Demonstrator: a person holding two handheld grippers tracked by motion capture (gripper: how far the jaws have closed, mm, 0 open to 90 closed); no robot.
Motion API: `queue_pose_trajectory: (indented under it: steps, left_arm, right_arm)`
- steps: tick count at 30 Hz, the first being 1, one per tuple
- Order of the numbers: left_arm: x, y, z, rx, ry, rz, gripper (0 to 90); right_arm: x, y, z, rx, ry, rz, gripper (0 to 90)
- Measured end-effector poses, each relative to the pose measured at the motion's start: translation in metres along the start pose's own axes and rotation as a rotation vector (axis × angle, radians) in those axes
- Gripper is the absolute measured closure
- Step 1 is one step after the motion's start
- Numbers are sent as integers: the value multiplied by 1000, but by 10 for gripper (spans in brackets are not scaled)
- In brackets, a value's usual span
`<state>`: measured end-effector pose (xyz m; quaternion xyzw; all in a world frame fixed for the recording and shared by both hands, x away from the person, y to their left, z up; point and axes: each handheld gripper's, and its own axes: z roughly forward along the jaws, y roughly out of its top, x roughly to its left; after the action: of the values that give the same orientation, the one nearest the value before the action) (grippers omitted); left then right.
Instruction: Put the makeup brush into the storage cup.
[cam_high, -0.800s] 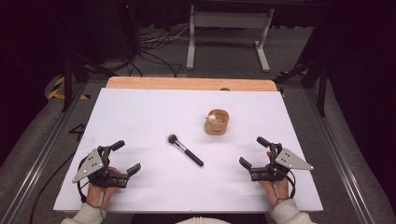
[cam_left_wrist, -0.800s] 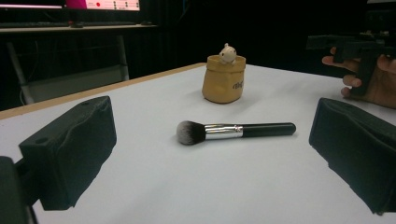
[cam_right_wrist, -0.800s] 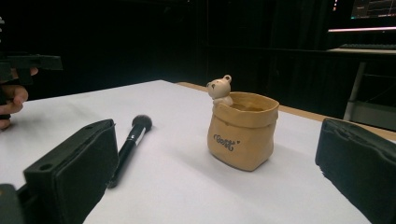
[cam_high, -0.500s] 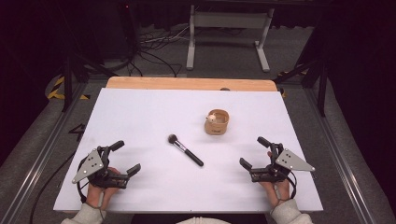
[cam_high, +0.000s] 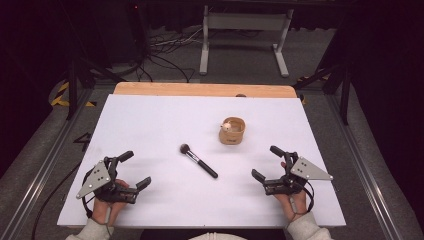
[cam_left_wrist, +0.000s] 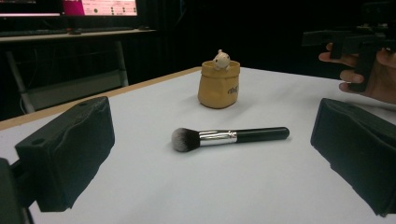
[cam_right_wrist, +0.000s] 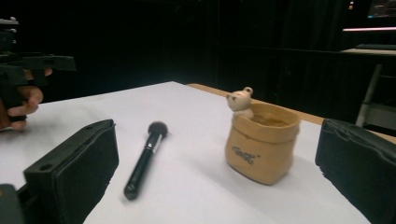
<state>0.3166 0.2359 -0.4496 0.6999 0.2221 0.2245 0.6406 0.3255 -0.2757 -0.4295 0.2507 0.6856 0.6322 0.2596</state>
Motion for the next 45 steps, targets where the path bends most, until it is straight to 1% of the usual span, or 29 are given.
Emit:
queue_pose_trajectory:
  steps: [4,7,9,11,13,17,20,22,24,27,29,31,34,39,42,43,45]
  left_arm:
    - [0,0,0,-1,4,-3,1]
    - [1,-1,-1,-5,2,-15,1]
    - [2,-1,-1,-5,3,-12,2]
    - [2,-1,-1,-9,3,-9,2]
    - [1,-1,-1,-8,1,-6,3]
    - [1,-1,-1,-5,-4,-2,3]
    - [1,-1,-1,-3,-2,-5,3]
    - [1,-1,0,-1,4,-5,2]
    - [2,-2,0,2,6,-7,2]
    - [1,-2,-1,1,9,-8,2]
    - [2,-1,-2,1,12,-7,2]
    - [3,-1,-2,-2,13,-8,1]
    - [2,-2,-3,1,12,-13,2]
    - [3,-3,-2,9,7,-9,2]
    - [2,-3,-2,8,2,-20,3]
    - [3,-3,-2,8,4,-13,3]
    - [3,-3,-2,8,1,-13,3]
  right_arm:
    - [10,4,11,-8,35,-9,0]
    - [17,6,18,-2,55,-16,0]
    - [18,6,20,1,60,-15,0]
    - [23,8,24,-6,50,-31,0]
    - [27,9,27,-10,51,-45,0]
    - [33,11,35,-8,85,-47,0]
    - [35,14,39,-12,104,-47,0]
    - [34,16,40,-19,107,-37,0]
    - [33,18,41,-18,108,-39,0]
    - [30,26,47,20,109,-34,0]
    - [29,32,54,59,129,-35,0]
    - [30,35,58,72,139,-47,0]
    - [31,43,64,75,149,-76,0]
    - [30,57,75,117,173,-88,0]
    - [31,62,82,127,181,-98,0]
    - [31,63,84,131,184,-100,0]
    - [31,65,87,128,187,-103,0]
